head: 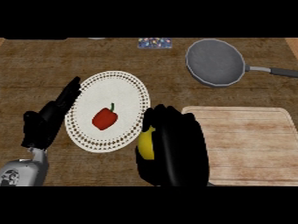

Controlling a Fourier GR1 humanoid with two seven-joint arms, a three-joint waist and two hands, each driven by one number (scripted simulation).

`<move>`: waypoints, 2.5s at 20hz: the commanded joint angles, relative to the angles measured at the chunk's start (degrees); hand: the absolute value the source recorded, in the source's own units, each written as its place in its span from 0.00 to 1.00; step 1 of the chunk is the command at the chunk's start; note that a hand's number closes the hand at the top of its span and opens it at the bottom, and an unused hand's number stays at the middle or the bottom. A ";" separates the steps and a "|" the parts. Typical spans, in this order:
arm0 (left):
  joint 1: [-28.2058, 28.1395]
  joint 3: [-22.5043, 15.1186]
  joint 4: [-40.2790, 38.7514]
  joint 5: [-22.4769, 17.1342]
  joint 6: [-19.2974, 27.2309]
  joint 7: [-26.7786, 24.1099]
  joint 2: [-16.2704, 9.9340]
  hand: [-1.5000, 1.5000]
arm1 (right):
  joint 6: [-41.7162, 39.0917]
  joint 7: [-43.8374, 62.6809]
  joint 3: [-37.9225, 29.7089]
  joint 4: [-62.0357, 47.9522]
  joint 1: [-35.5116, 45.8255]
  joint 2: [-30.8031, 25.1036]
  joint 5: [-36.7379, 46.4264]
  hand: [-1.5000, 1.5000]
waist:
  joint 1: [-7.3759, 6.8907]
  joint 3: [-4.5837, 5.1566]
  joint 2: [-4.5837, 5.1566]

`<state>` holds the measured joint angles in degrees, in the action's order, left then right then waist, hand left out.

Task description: Pick the lemon from the cutting board and place it in the pan

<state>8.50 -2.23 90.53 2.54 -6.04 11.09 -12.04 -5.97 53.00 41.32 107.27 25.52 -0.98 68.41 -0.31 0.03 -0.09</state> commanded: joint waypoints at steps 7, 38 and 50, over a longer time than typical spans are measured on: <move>1.74 1.24 2.61 -0.25 -1.17 3.30 -0.62 0.50 | 17.60 -12.89 -16.97 -11.77 0.40 0.50 -6.52 1.00 | -0.15 -0.07 0.27; 4.49 0.27 -1.46 2.72 -1.70 0.59 3.10 0.50 | 44.06 -65.92 -53.35 -89.18 30.80 -14.47 -23.45 1.00 | -2.63 -0.18 1.52; 4.29 -1.57 -0.88 3.05 -1.75 0.71 4.81 0.50 | 31.39 -62.96 -61.81 -94.83 34.44 -16.48 -31.23 0.00 | -4.35 -0.37 2.46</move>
<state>12.12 -2.93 90.42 5.07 -8.58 11.72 -8.65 25.92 -5.40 -16.47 11.83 59.84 -18.30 41.50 -4.72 -0.25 2.12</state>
